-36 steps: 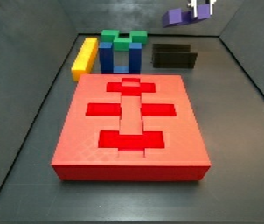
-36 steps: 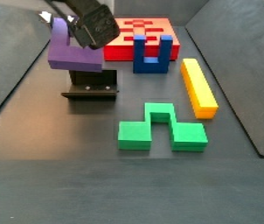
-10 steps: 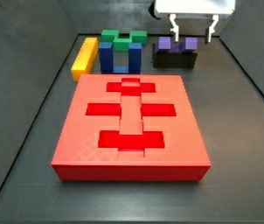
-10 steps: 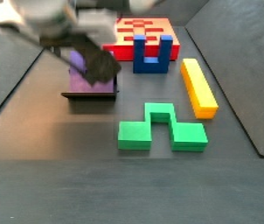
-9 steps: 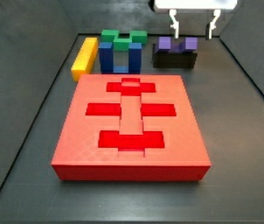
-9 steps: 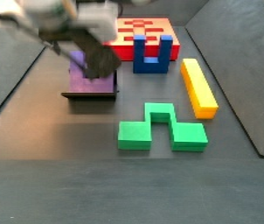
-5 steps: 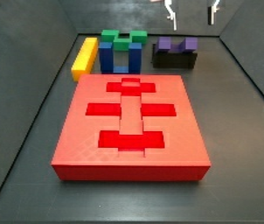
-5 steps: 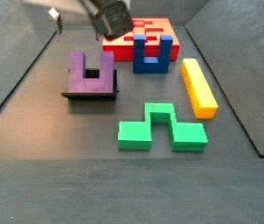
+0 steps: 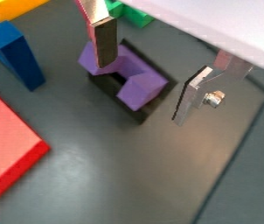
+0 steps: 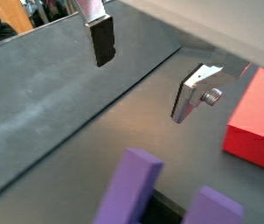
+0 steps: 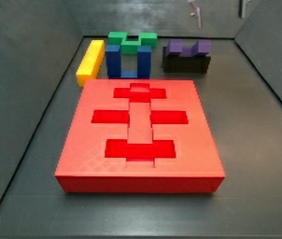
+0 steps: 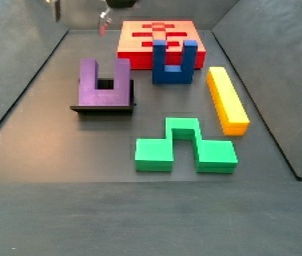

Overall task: Pick up the purple object. Move up. Place the purple object on the fixture. Regrasp the purple object. Move to above the board. Insert the purple object.
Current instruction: Regrasp the purple object.

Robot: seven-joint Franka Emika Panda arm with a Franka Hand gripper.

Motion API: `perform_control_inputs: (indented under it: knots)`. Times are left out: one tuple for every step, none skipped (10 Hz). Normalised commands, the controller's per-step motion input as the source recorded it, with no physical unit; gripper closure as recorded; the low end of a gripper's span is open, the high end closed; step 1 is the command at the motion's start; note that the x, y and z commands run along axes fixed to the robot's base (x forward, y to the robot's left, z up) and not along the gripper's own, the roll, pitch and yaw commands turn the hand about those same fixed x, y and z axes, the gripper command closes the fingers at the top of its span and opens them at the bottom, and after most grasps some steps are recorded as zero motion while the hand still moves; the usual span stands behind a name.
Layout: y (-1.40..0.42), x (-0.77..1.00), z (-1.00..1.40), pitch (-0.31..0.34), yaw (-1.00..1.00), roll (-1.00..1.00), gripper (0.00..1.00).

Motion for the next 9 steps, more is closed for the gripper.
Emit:
perform_control_inputs:
  knots:
    - [-0.11, 0.45, 0.25, 0.131, 0.09, 1.0, 0.0]
    - [-0.05, 0.46, 0.22, 0.134, 0.13, 1.0, 0.0]
    - [0.0, 0.46, 0.19, 0.146, 0.17, 1.0, 0.0]
    - [0.0, 0.46, 0.13, 0.249, 0.23, 1.0, 0.0]
    - [0.0, 0.45, -0.14, 0.343, 0.61, 0.65, 0.0]
    - [0.0, 0.47, -0.31, 0.294, 0.63, 0.54, 0.0]
    - [0.02, 0.43, -0.33, 0.317, 0.66, 0.57, 0.0]
    - [0.06, 0.38, -0.31, 0.383, 0.66, 0.61, 0.0]
    - [0.08, 0.42, -0.22, 0.443, 0.55, 0.7, 0.0]
